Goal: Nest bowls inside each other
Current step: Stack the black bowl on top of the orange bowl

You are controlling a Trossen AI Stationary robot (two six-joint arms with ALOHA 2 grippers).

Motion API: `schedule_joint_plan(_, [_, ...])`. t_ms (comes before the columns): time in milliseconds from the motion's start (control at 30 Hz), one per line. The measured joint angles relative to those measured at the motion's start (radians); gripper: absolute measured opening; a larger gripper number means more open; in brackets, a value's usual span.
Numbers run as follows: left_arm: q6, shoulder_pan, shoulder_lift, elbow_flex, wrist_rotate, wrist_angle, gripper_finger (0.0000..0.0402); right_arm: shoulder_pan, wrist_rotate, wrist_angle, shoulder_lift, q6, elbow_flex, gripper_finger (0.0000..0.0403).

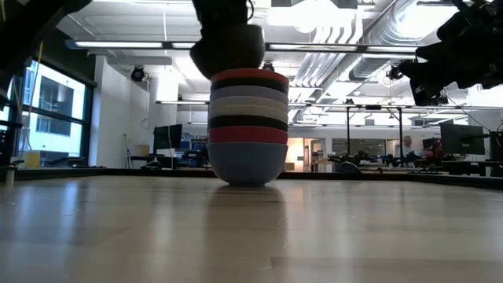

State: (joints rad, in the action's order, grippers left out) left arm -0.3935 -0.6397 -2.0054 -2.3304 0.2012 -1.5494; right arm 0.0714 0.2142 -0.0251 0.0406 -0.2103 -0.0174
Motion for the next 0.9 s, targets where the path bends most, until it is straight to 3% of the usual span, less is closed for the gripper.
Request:
schedule_joint_plan(433, [-0.021, 0.016, -0.002, -0.002, 0.071, 0.153, 0.0, 0.0, -0.005, 0.001, 0.0, 0.009, 0.0, 0.0161])
schedule_joint_plan(900, [-0.021, 0.045, -0.098, -0.001, 0.026, 0.112, 0.0, 0.0, -0.008, 0.002, 0.0, 0.002, 0.0, 0.0161])
